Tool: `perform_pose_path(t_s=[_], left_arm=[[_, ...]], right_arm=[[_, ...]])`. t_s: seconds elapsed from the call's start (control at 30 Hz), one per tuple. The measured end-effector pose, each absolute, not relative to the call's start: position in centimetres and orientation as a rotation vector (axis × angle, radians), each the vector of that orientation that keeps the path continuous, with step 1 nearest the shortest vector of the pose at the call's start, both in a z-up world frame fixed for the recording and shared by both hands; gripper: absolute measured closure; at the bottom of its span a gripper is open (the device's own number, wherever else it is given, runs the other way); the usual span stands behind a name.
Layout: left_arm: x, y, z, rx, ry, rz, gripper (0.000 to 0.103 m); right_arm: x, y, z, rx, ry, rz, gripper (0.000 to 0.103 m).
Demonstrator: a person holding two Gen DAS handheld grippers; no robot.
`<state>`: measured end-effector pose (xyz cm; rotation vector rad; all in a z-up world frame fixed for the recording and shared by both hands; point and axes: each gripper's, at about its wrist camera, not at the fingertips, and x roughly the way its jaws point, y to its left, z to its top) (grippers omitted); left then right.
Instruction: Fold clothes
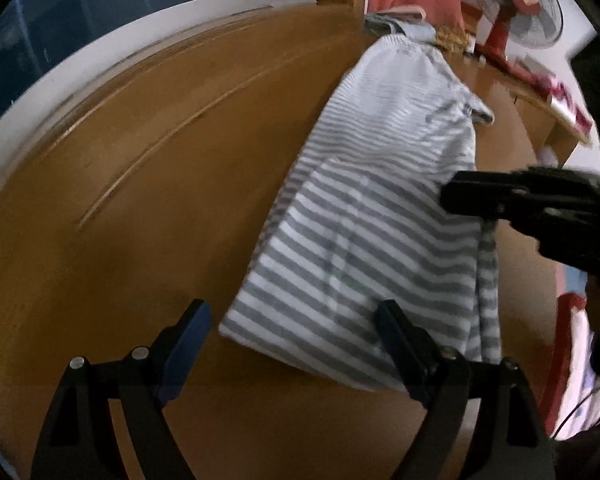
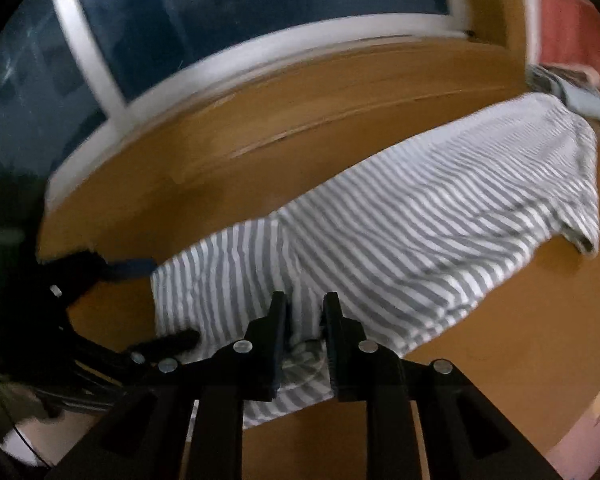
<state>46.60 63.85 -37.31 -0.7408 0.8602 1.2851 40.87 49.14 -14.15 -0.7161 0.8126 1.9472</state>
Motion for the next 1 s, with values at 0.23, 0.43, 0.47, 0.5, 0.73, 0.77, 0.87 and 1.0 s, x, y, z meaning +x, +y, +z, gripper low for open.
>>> perform_pose_path(t_s=[0.23,0.43,0.47,0.5,0.73,0.77,0.87,1.0], left_arm=[[46.7,63.4,-36.4,-0.703,0.857,1.313,0.02],[46.8,64.2,-36.7,-0.644,0.907,1.339,0.019],[46.7,64.3,-36.9,-0.655,0.904,1.336,0.018],[46.6,64.4,-37.1,-0.668,0.898,1.331,0.019],[46.0,64.0,-37.7,-0.875,0.821,1.246,0.019],[46.3,63.7,-37.9,-0.901,0.807,1.223,0.019],[48.7,62.1,-37.8,-0.867,0.826,1.17,0.019],[51.6,60.5,-37.5,-0.806,0.867,1.119,0.019]], right_arm=[[41.1,47.7,-14.1,-0.707,0.776,1.893,0.073],[40.8,47.6,-15.4,-0.761,0.79,1.871,0.074],[40.7,47.6,-15.7,-0.769,0.792,1.868,0.075],[40.6,47.6,-15.9,-0.778,0.795,1.864,0.075],[41.7,48.5,-16.2,-0.88,0.764,1.922,0.077],[42.2,48.5,-16.1,-0.891,0.77,1.924,0.077],[43.5,47.8,-16.0,-0.929,0.766,1.919,0.077],[45.0,46.1,-15.5,-0.945,0.747,1.883,0.077]])
